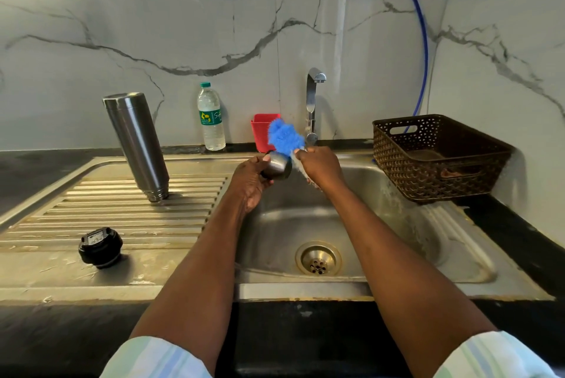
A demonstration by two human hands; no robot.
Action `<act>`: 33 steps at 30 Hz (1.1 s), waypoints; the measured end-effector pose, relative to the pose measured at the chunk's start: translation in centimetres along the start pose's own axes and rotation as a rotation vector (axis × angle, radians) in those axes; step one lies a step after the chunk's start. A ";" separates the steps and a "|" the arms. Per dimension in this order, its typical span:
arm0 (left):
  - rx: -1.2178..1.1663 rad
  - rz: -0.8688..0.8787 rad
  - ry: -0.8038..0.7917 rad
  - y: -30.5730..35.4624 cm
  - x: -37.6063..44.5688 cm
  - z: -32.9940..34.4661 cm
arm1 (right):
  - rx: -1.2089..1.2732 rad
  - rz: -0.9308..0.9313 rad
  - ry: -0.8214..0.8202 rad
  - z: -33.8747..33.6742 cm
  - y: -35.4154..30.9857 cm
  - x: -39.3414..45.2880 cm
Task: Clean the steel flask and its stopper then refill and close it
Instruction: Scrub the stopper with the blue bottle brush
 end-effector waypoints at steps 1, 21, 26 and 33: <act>-0.047 0.016 -0.027 0.3 -0.2 0.2 | -0.028 0.010 0.002 -0.1 0.3 0.1; -0.292 -0.030 -0.047 0.4 0.3 -0.3 | -0.041 -0.126 0.071 0.5 -2.3 -0.9; -0.324 -0.020 -0.065 0.3 0.1 0.1 | -0.007 -0.191 0.012 0.4 -2.7 -1.0; -0.428 -0.020 -0.143 0.7 0.0 0.0 | -0.032 -0.209 0.069 -0.3 -2.6 -0.7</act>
Point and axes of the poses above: each hand's wrist, its own x-axis towards the middle knuckle, its own z-axis out of the palm, y = z × x, the point moved 6 cm from there along x, towards the middle knuckle, and after that the axes turned 14 degrees about -z, right-handed, at the moved point
